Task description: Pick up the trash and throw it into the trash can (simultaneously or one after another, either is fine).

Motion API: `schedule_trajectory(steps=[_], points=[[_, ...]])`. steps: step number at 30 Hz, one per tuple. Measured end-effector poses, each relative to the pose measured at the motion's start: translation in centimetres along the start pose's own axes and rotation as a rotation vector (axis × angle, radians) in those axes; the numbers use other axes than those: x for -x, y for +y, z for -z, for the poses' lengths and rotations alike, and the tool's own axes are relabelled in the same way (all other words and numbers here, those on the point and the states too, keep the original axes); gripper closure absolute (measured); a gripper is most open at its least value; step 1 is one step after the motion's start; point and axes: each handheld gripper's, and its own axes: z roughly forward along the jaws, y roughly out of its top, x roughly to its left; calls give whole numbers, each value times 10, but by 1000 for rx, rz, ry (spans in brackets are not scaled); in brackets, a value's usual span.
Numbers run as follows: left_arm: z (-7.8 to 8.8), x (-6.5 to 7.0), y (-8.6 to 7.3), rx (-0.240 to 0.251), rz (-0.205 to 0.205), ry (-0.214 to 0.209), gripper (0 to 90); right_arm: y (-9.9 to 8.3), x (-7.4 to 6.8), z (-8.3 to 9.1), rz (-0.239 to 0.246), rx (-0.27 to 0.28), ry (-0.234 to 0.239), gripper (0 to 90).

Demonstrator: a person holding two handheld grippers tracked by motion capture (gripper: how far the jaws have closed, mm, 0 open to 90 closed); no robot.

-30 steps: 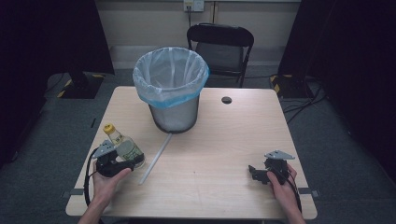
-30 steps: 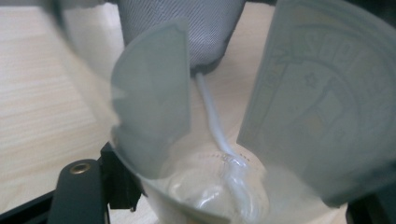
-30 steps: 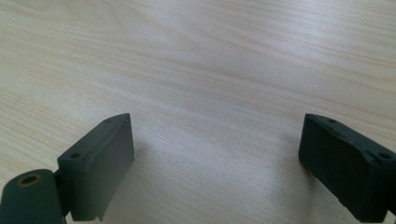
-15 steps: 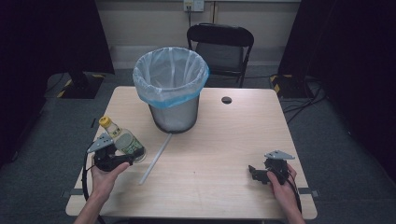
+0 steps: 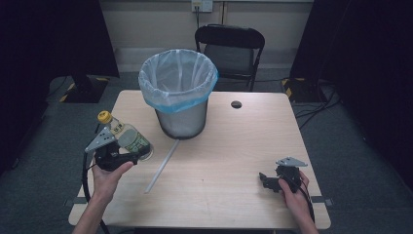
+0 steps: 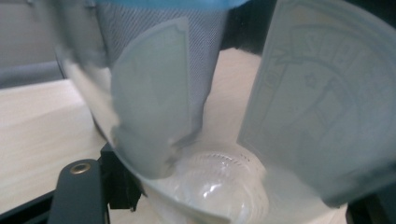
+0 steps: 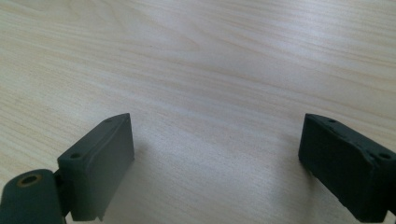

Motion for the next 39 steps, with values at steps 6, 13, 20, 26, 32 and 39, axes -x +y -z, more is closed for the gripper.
schedule_trajectory(steps=[6, 13, 20, 26, 32, 39], points=[[1, 3, 16, 32, -19, -15, 284, 0, 0, 0, -1, 0, 0, 94], [6, 6, 38, 88, -32, -35, 284, 0, 0, 0, 0, 0, 0, 94], [6, 9, 55, 114, -44, -42, 284, 0, 0, 0, -1, 0, 0, 94], [6, 13, 71, 133, -53, -58, 284, 0, 0, 0, 0, 0, 0, 94], [5, 18, 88, 142, -69, -76, 284, 0, 0, 0, 1, -1, 0, 94], [3, 25, 108, 155, -85, -90, 284, 0, 0, 0, 0, 0, 1, 93]])
